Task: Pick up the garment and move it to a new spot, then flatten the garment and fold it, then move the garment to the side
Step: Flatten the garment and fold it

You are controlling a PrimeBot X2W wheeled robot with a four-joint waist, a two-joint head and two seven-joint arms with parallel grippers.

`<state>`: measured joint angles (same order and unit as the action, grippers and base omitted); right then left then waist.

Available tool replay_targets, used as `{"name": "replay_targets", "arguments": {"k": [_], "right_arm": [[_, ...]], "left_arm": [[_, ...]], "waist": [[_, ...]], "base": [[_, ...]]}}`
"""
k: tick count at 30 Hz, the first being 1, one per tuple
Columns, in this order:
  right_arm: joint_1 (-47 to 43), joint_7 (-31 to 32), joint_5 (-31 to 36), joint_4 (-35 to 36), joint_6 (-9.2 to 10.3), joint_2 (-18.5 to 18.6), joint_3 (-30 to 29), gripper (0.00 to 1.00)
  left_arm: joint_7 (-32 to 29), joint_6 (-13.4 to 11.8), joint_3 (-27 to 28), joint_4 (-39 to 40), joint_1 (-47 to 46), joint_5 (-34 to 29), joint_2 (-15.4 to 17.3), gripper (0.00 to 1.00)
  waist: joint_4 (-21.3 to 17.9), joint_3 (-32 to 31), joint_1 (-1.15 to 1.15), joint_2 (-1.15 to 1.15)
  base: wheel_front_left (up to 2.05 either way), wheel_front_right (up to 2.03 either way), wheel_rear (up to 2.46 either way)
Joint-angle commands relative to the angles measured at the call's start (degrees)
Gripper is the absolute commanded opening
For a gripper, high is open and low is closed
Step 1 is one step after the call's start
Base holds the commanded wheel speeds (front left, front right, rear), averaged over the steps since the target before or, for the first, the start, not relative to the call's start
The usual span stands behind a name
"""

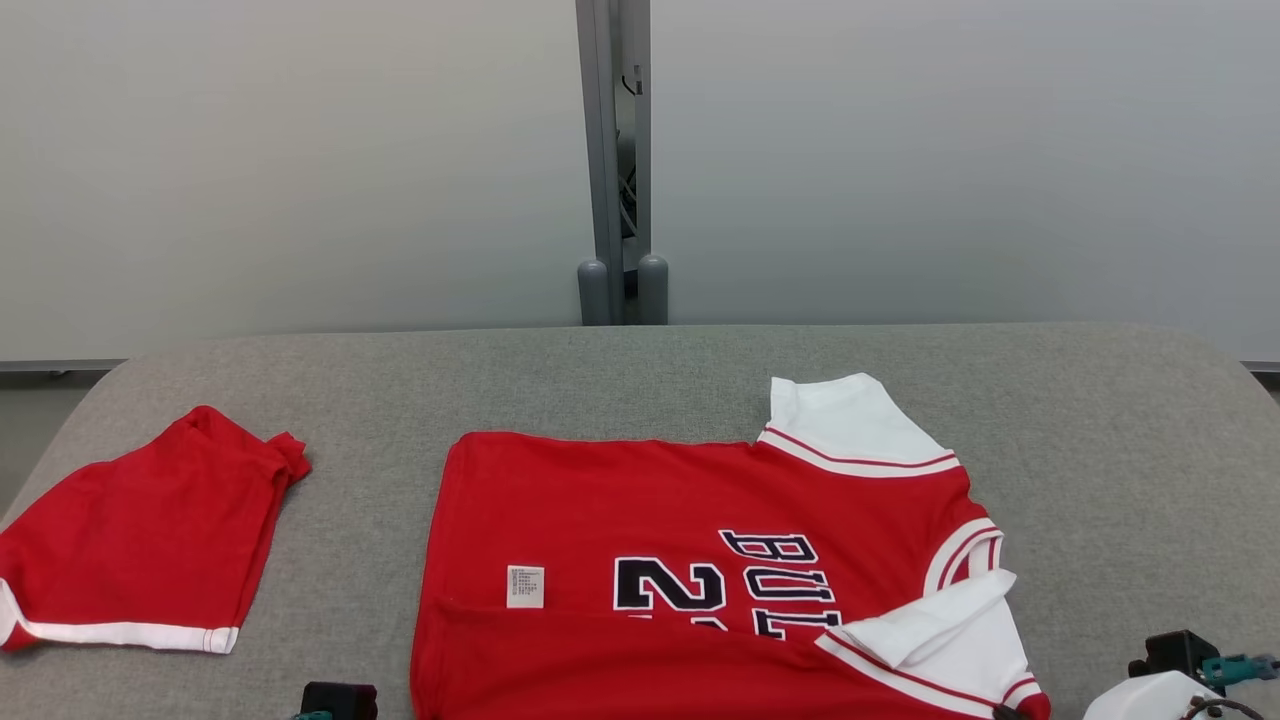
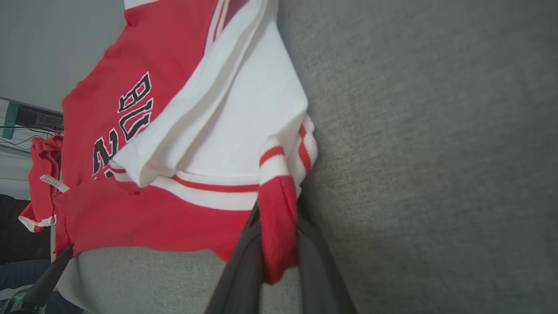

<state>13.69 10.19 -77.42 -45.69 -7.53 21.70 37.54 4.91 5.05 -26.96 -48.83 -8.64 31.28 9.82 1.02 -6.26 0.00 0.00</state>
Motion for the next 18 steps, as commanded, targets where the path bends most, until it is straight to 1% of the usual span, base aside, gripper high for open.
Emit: {"name": "replay_targets", "arguments": {"k": [1,5,8,13,18], "right_arm": [[-1.7,1.1,-0.3,-0.2,0.09,0.8,0.2,0.0],[-4.0,4.3,-0.7,2.1,0.12,1.8,0.1,0.0],[-5.4,5.6,0.4,3.7,0.17,3.4,0.1,0.0],[-7.9,8.3,0.5,6.6,0.19,5.0,-0.9,0.0],[-10.5,11.3,0.7,8.8,0.22,6.4,-2.6,0.0]], "left_arm": [[-0.8,0.2,-0.2,0.5,0.9,0.3,0.7,0.0],[-4.3,0.0,-1.0,3.5,2.8,0.4,2.1,0.0],[-7.2,0.0,-1.7,6.3,4.6,0.5,3.5,0.0],[-10.9,-0.9,-2.1,12.3,7.3,0.5,6.7,0.0],[-17.0,-1.2,-2.4,19.4,10.5,2.3,9.1,0.0]], "waist": [[0.1,-0.1,0.0,0.0],[0.1,-0.2,0.0,0.0],[0.1,-0.2,0.0,0.0],[0.1,-0.4,0.0,0.0],[0.2,-0.2,0.0,0.0]], "base": [[0.0,0.0,0.0],[0.0,0.0,0.0],[0.0,0.0,0.0],[0.0,0.0,0.0],[0.0,0.0,0.0]]}}
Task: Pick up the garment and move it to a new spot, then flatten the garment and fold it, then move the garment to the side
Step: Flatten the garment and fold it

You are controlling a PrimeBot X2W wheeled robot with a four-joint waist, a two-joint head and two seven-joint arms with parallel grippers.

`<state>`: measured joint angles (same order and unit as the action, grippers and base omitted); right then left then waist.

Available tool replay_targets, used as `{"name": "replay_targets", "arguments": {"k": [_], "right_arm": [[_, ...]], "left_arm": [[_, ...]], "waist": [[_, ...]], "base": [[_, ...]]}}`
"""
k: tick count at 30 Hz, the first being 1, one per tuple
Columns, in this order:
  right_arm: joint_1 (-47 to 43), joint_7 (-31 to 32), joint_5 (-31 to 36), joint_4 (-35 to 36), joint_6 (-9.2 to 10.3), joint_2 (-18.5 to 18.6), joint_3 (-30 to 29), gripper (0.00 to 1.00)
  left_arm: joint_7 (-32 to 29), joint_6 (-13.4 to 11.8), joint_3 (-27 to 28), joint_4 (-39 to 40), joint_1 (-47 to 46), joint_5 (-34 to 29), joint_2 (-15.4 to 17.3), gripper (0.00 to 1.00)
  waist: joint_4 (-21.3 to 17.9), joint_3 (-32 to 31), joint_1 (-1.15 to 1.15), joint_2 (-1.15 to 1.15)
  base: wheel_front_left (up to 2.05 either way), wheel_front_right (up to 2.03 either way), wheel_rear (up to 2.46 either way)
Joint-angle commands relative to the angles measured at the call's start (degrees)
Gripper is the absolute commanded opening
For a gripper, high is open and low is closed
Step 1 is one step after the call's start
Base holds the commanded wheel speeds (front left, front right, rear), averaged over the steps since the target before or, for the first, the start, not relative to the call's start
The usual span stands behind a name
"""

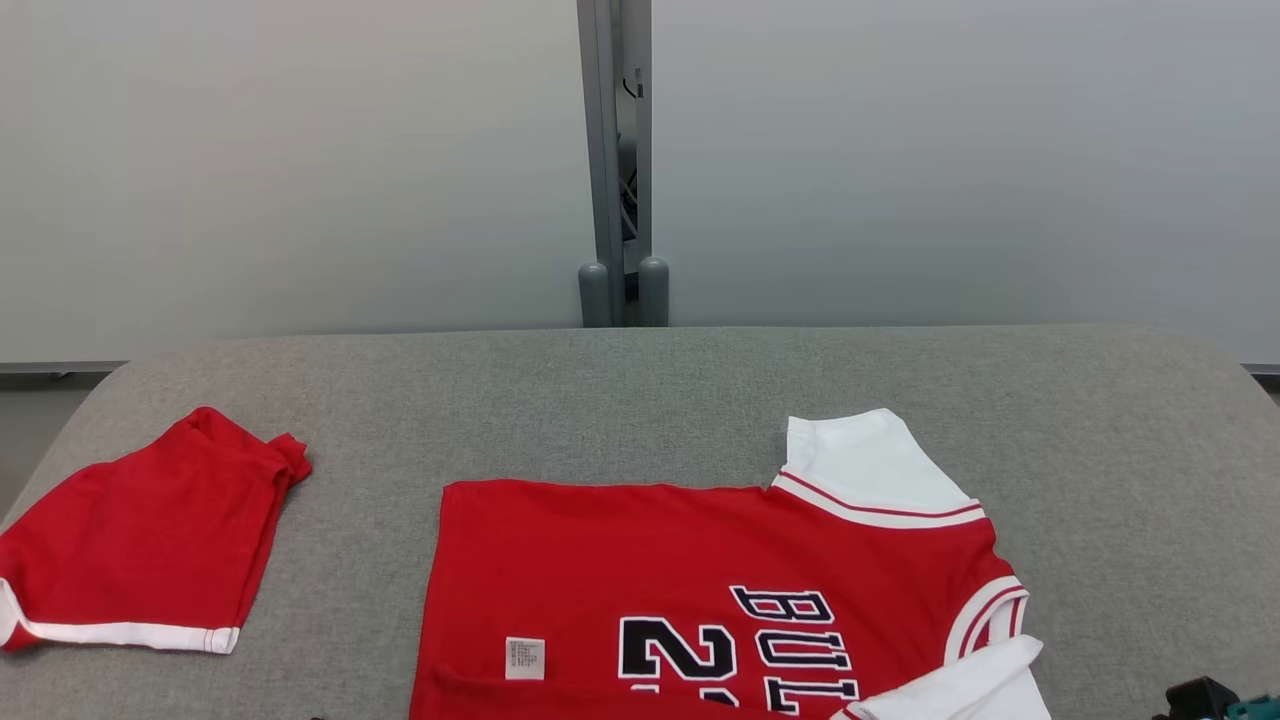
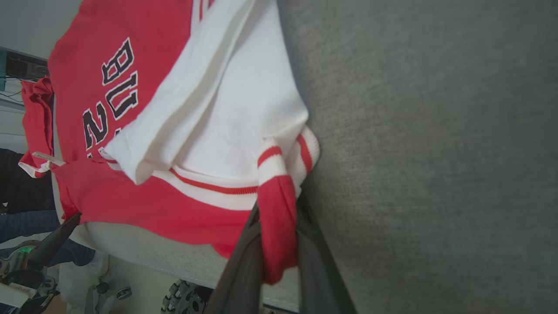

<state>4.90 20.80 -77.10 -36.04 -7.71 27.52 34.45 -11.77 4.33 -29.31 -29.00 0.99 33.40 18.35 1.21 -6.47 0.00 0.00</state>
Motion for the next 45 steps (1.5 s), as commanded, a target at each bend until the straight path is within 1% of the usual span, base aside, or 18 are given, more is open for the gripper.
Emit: {"name": "replay_targets", "arguments": {"k": [1,7,8,9,10,14,18,21,22,23,25,29,32,34,37,40,43,45], "right_arm": [[-2.1,1.0,0.6,-0.3,0.39,0.8,0.0,0.0],[-4.1,2.4,1.9,1.0,0.39,0.6,-2.9,0.0],[-4.2,1.6,3.4,-0.9,0.48,0.4,-4.3,0.42],[-4.0,1.5,3.9,-2.1,0.6,0.0,-5.2,1.0],[-3.6,1.7,4.5,-2.6,0.61,-0.5,-5.7,1.0],[-2.0,0.8,6.6,-5.7,0.73,-0.8,-9.8,1.0],[1.3,-1.8,10.5,-7.8,0.51,-1.0,-13.7,1.0],[4.5,-6.6,14.5,-6.3,0.21,-1.2,-16.7,1.0],[4.5,-6.6,14.5,-6.3,0.21,-1.2,-16.7,1.0],[5.1,-8.5,16.0,-6.1,0.22,-1.2,-17.7,1.0],[6.5,-13.1,19.7,-4.7,0.22,-1.8,-19.2,1.0],[8.0,-23.4,29.2,-0.1,0.22,-3.5,-19.9,1.0],[7.9,-30.6,36.1,3.1,0.22,-5.7,-19.8,1.0],[7.2,-33.6,40.4,4.5,0.22,-7.1,-19.9,1.0],[5.7,-35.8,46.2,6.4,0.23,-10.7,-22.5,1.0],[3.6,-36.1,50.1,10.6,0.22,-14.8,-26.8,1.0],[0.2,-36.1,55.1,15.8,0.22,-18.4,-29.0,1.0],[-1.5,-36.1,58.3,18.1,0.22,-20.0,-28.8,1.0]], "left_arm": [[-1.4,-0.6,0.2,1.1,1.6,0.7,1.0,0.0],[-6.2,-2.8,0.4,9.1,4.8,1.7,3.6,0.0],[-6.4,-4.0,0.4,10.8,5.3,0.6,4.4,0.0],[-6.0,-4.8,0.5,11.6,5.4,0.2,4.4,0.4],[-5.9,-5.5,0.7,12.3,5.6,0.2,4.2,1.0],[-5.8,-7.2,1.3,14.4,5.7,-0.3,4.8,1.0],[-4.7,-9.5,2.3,16.1,4.1,-2.5,6.7,1.0],[-0.4,-12.6,4.5,17.1,1.7,-4.4,6.4,1.0],[-0.4,-12.6,4.5,17.1,1.7,-4.4,6.4,1.0],[1.6,-13.5,5.1,17.1,1.0,-5.0,6.0,1.0],[5.9,-14.7,6.4,17.0,-0.8,-5.1,4.1,1.0],[15.2,-15.2,7.5,14.9,-4.1,-6.6,1.3,1.0],[22.3,-14.5,7.4,12.2,-6.1,-7.5,-1.3,1.0],[25.3,-14.5,6.6,10.2,-7.4,-9.7,-2.0,1.0],[26.8,-14.5,7.2,7.9,-7.5,-10.2,-5.5,1.0],[26.9,-14.8,9.8,9.3,-7.2,-12.8,-7.7,1.0],[26.9,-15.0,11.3,12.4,-5.0,-18.7,-9.3,1.0],[26.9,-15.6,13.3,13.8,-3.5,-21.0,-10.5,1.0]], "waist": [[0.0,0.1,0.0,0.0],[0.3,0.4,0.0,0.0],[0.4,0.5,0.0,0.0],[0.5,0.6,0.0,0.0],[0.6,0.6,0.0,0.0],[0.6,0.6,0.0,0.0],[0.6,0.6,0.0,0.0],[0.6,0.7,0.0,0.0],[0.6,0.7,0.0,0.0],[0.5,0.7,0.0,0.0],[0.4,0.7,0.0,0.0],[0.0,0.9,0.0,0.0],[-0.4,1.1,0.0,0.0],[-0.7,1.3,0.0,0.0],[-1.1,1.6,0.0,0.0],[-1.2,2.1,0.0,0.0],[-1.6,2.6,0.0,0.0],[-2.0,3.0,0.0,0.0]], "base": [[0.0,0.0,0.0],[0.0,0.0,0.0],[0.0,0.0,0.0],[0.0,0.0,0.0],[0.0,0.0,0.0],[0.0,0.0,0.0],[0.0,0.0,0.0],[0.0,0.0,0.0],[0.0,0.0,0.0],[0.0,0.0,0.0],[0.0,0.0,0.0],[0.0,0.0,0.0],[0.0,0.0,0.0],[0.0,0.0,0.0],[0.0,0.0,0.0],[0.0,0.0,0.0],[0.0,0.0,0.0],[0.0,0.0,0.0]]}}
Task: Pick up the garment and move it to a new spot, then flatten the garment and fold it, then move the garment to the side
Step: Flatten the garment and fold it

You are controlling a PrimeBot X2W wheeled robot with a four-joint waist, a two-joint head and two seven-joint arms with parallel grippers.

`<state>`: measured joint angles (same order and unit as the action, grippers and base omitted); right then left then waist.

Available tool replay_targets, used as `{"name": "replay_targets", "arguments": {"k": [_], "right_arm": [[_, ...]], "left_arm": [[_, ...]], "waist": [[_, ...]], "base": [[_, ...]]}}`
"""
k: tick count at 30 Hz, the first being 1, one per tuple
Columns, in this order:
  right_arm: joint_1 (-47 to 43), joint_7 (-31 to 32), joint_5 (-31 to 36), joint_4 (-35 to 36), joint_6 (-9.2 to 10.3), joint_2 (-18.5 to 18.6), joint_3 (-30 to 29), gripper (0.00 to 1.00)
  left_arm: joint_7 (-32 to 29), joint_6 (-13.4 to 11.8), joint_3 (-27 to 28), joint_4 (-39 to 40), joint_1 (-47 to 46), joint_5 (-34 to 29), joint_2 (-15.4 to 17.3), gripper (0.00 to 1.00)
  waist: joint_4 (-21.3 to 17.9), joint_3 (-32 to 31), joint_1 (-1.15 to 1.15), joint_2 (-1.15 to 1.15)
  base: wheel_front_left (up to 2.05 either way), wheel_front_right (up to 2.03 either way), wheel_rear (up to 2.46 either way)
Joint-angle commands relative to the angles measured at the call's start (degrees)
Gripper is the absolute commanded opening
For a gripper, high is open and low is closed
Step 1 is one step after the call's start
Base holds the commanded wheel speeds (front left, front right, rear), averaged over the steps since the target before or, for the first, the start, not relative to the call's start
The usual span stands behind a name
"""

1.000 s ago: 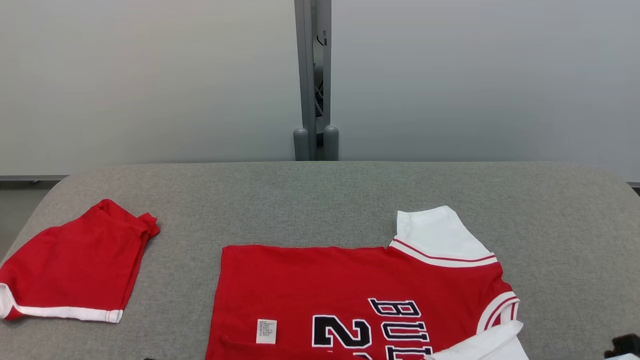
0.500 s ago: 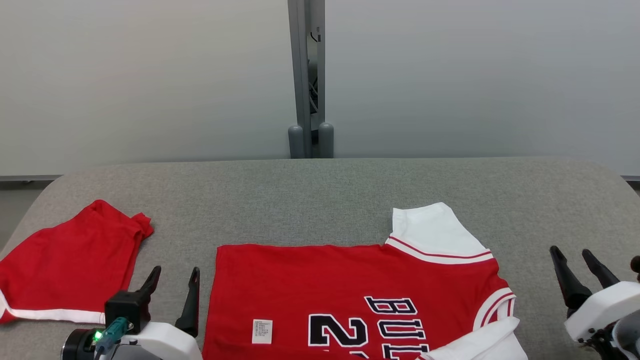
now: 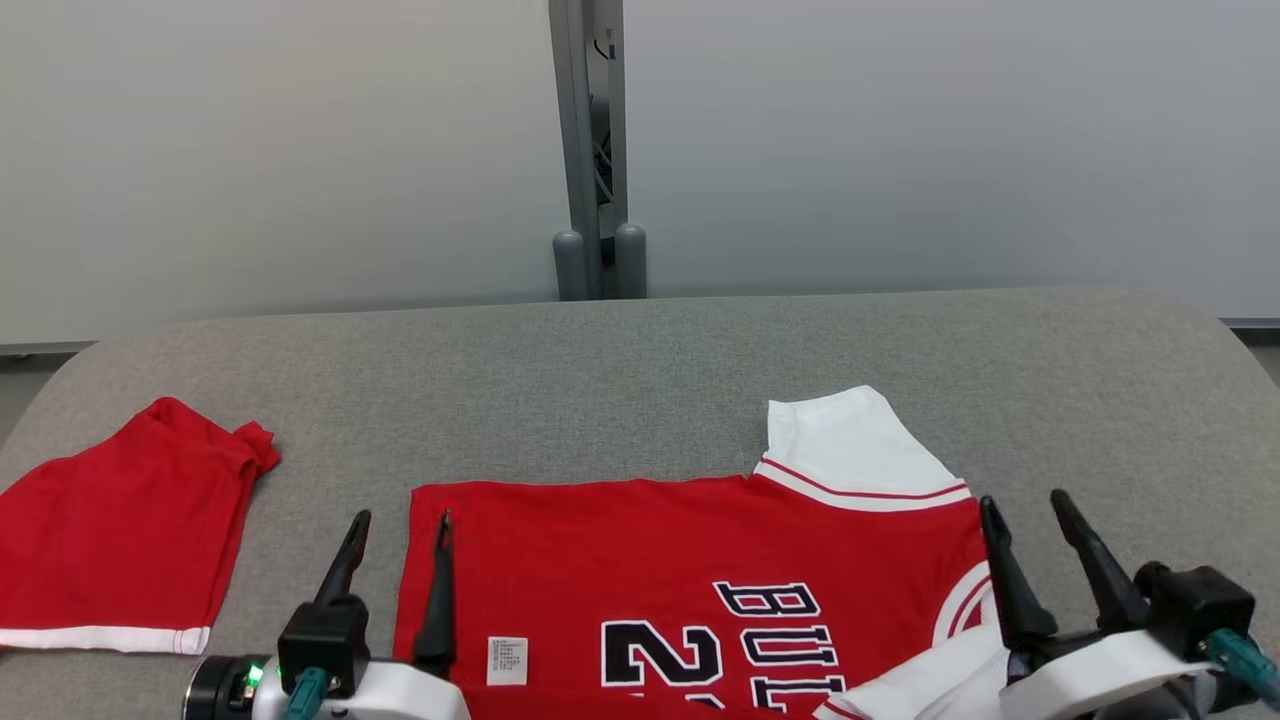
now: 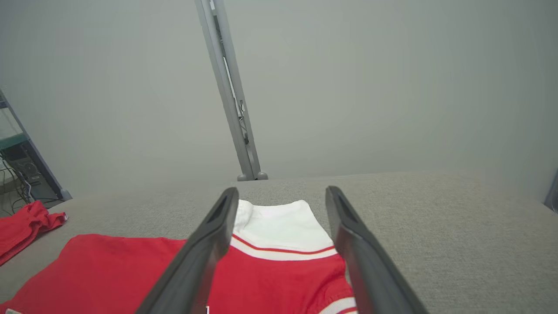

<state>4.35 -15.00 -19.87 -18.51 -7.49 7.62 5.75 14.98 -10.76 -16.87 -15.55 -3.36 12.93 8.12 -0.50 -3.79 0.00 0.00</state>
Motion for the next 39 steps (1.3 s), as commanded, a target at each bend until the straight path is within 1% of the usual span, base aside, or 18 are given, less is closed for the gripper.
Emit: {"name": "replay_targets", "arguments": {"k": [1,3,5,12,14,17,20,21,22,24,27,30,35,39], "right_arm": [[-1.2,-0.3,2.3,1.6,0.01,-0.6,-0.2,1.0],[-2.3,-0.3,3.0,3.0,0.01,-2.0,-1.0,1.0],[-2.8,-0.3,3.9,3.8,0.01,-2.8,-1.4,1.0],[-3.2,-0.3,5.1,3.6,0.01,-3.6,-2.0,1.0],[-3.1,-0.3,5.4,3.5,0.01,-3.6,-2.0,1.0],[-2.7,-0.3,5.3,3.1,0.01,-3.6,-1.9,1.0],[-2.3,-0.3,5.0,2.5,0.01,-3.7,-1.6,1.0],[-2.1,-0.3,5.0,2.3,0.01,-3.8,-1.6,1.0],[-2.1,-0.3,5.0,2.3,0.01,-3.8,-1.6,1.0],[-1.8,-0.3,5.1,2.1,0.01,-3.8,-1.4,1.0],[-1.6,-0.3,5.3,2.2,0.01,-3.9,-1.0,1.0],[-1.2,-0.3,5.1,2.7,0.01,-4.1,-0.8,1.0],[-0.2,-0.3,4.8,3.5,0.01,-4.3,-0.2,1.0],[0.7,-0.3,4.4,4.0,0.01,-4.4,-0.1,1.0]], "left_arm": [[0.2,-0.5,1.9,0.8,1.4,-1.3,-0.6,1.0],[0.2,-0.2,3.8,1.6,2.6,-2.7,-1.7,1.0],[0.2,0.5,5.1,1.8,3.8,-3.8,-2.6,1.0],[0.2,3.3,8.5,0.5,4.2,-5.4,-4.3,1.0],[0.2,4.1,9.4,-0.3,4.0,-4.9,-4.5,1.0],[0.2,6.2,9.9,-3.3,2.8,-4.6,-4.8,1.0],[0.2,8.3,10.6,-7.6,0.7,-4.2,-4.8,1.0],[0.2,8.5,11.2,-9.3,-0.3,-4.0,-4.7,1.0],[0.2,8.5,11.2,-9.3,-0.3,-4.0,-4.7,1.0],[0.2,8.9,11.7,-14.2,-2.5,-4.1,-4.1,1.0],[-0.3,9.2,11.6,-21.6,-8.2,-4.3,-3.3,1.0],[-1.8,9.2,11.8,-27.7,-13.3,-4.2,-2.3,1.0],[-4.8,10.5,11.5,-35.9,-21.7,-3.9,-1.1,1.0],[-6.5,11.2,10.9,-41.4,-26.6,-3.9,-0.5,1.0]], "waist": [[-0.4,0.4,0.0,0.0],[-0.6,0.6,0.0,0.0],[-0.7,0.9,0.0,0.0],[-0.9,1.3,0.0,0.0],[-1.0,1.5,0.0,0.0],[-1.4,2.1,0.0,0.0],[-2.0,2.9,0.0,0.0],[-2.2,3.2,0.0,0.0],[-2.2,3.2,0.0,0.0],[-2.6,3.8,0.0,0.0],[-3.4,4.6,0.0,0.0],[-4.1,5.8,0.0,0.0],[-5.2,8.0,0.0,0.0],[-5.7,9.8,0.0,0.0]], "base": [[0.0,0.0,0.0],[0.0,0.0,0.0],[0.0,0.0,0.0],[0.0,0.0,0.0],[0.0,0.0,0.0],[0.0,0.0,0.0],[0.0,0.0,0.0],[0.0,0.0,0.0],[0.0,0.0,0.0],[0.0,0.0,0.0],[0.0,0.0,0.0],[0.0,0.0,0.0],[0.0,0.0,0.0],[0.0,0.0,0.0]]}}
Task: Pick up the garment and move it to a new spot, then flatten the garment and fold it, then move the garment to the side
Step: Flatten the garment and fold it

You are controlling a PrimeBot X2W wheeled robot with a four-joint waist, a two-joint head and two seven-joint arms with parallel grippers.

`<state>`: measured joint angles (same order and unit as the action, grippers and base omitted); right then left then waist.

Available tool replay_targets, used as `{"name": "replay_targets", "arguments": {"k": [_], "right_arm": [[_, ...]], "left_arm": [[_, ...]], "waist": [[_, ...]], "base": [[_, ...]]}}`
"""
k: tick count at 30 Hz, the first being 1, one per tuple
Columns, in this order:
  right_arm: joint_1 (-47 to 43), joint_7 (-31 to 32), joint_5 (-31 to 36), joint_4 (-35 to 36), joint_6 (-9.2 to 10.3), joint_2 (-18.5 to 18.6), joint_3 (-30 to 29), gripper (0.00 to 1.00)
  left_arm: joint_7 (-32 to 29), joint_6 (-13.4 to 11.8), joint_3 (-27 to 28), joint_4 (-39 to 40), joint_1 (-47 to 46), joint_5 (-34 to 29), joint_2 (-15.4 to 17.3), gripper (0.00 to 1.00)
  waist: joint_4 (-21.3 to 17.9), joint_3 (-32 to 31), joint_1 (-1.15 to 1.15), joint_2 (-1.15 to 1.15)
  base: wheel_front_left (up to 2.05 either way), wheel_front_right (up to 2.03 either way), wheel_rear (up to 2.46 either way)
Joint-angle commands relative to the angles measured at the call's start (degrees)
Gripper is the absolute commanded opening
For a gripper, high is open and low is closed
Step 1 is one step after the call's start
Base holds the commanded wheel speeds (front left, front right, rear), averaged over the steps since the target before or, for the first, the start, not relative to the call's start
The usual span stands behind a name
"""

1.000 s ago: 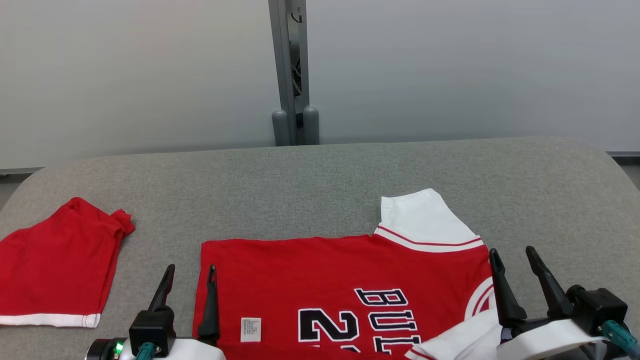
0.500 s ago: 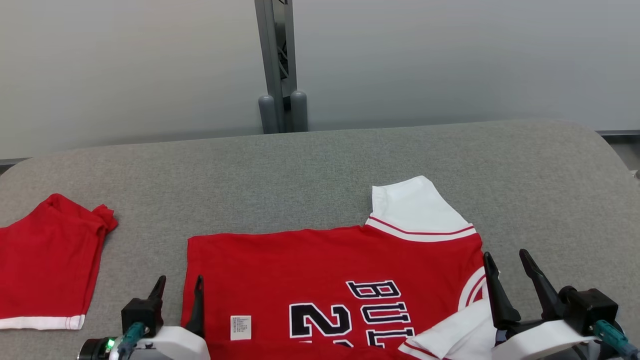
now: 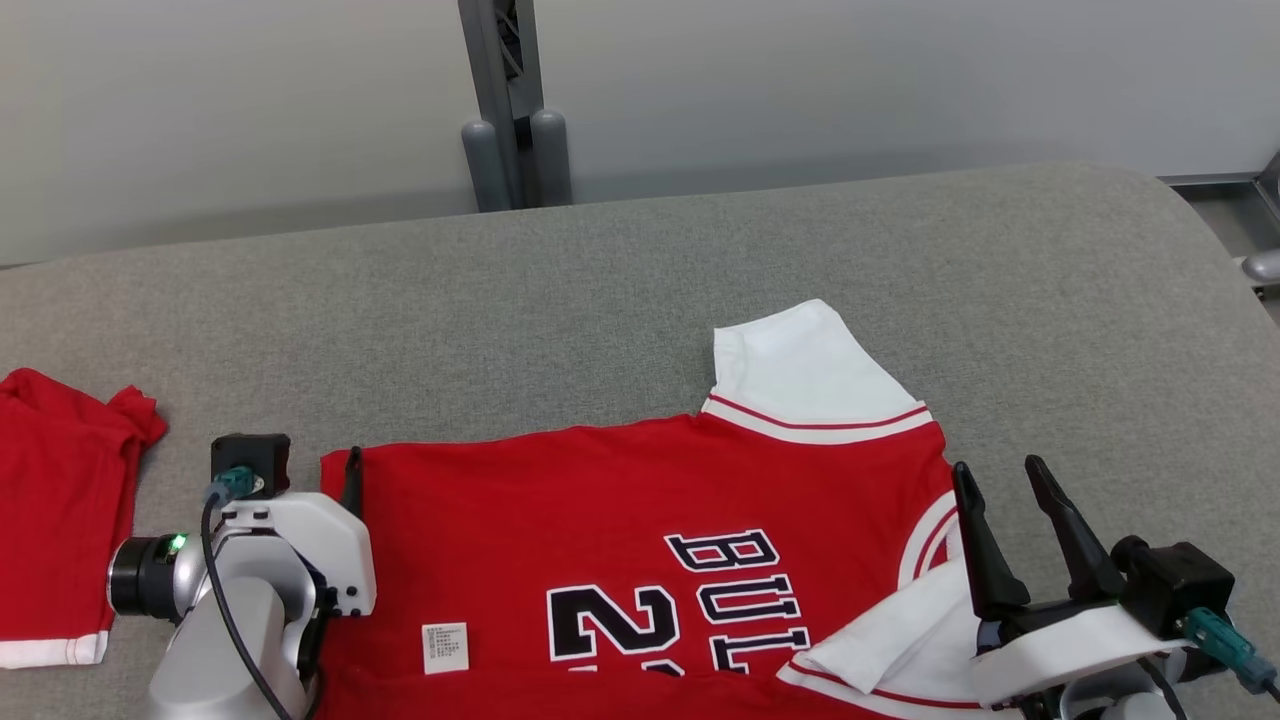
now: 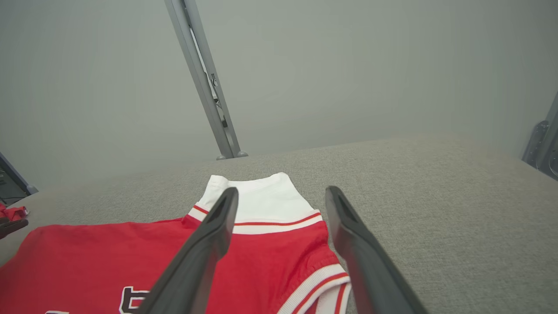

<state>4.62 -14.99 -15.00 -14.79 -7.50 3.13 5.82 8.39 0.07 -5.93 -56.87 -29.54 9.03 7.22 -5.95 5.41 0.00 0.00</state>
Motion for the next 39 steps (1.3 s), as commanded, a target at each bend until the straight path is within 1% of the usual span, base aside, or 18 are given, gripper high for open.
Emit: {"name": "replay_targets", "arguments": {"k": [1,11,17,23,26,27,28,33,39], "right_arm": [[0.6,-0.3,-0.9,0.3,0.02,0.0,-0.3,1.0],[2.1,-0.3,-1.7,0.4,0.02,0.0,0.3,1.0],[2.5,-0.3,-1.6,0.1,0.02,-0.1,0.1,1.0],[3.0,-0.3,-1.2,-0.1,0.02,-0.1,0.6,1.0],[3.1,-0.3,-1.2,-0.3,0.02,-0.1,0.6,1.0],[3.1,-0.3,-1.1,-0.5,0.02,-0.1,0.7,1.0],[3.1,-0.3,-1.0,-0.6,0.02,-0.1,0.7,1.0],[3.1,-0.3,-1.1,-1.0,0.02,-0.1,0.2,1.0],[4.2,-0.3,-1.7,-1.5,0.02,0.1,-1.4,1.0]], "left_arm": [[-0.4,0.5,-0.4,-1.3,-1.6,-0.3,0.3,1.0],[-4.3,1.3,-2.1,-11.6,-9.1,-0.1,-0.2,1.0],[-3.3,2.2,-2.7,-14.1,-10.8,0.6,-0.5,1.0],[-2.6,2.3,-3.0,-15.2,-11.8,1.0,-0.6,1.0],[-2.7,2.8,-3.2,-15.5,-12.1,1.2,-0.7,1.0],[-3.0,3.1,-3.2,-15.6,-12.2,1.5,-0.8,0.43],[-3.2,3.5,-3.4,-15.8,-12.1,1.5,-0.8,0.0],[-2.5,3.9,-3.7,-16.1,-12.5,1.8,-0.4,0.0],[0.2,4.2,-4.5,-16.2,-11.9,2.1,-1.0,0.0]], "waist": [[-0.2,1.0,0.0,0.0],[-0.5,3.4,0.0,0.0],[-0.3,4.0,0.0,0.0],[-0.3,4.8,0.0,0.0],[-0.4,4.9,0.0,0.0],[-0.4,5.0,0.0,0.0],[-0.4,5.1,0.0,0.0],[-0.2,4.9,0.0,0.0],[0.8,4.0,0.0,0.0]], "base": [[0.0,0.0,0.0],[0.0,0.0,0.0],[0.0,0.0,0.0],[0.0,0.0,0.0],[0.0,0.0,0.0],[0.0,0.0,0.0],[0.0,0.0,0.0],[0.0,0.0,0.0],[0.0,0.0,0.0]]}}
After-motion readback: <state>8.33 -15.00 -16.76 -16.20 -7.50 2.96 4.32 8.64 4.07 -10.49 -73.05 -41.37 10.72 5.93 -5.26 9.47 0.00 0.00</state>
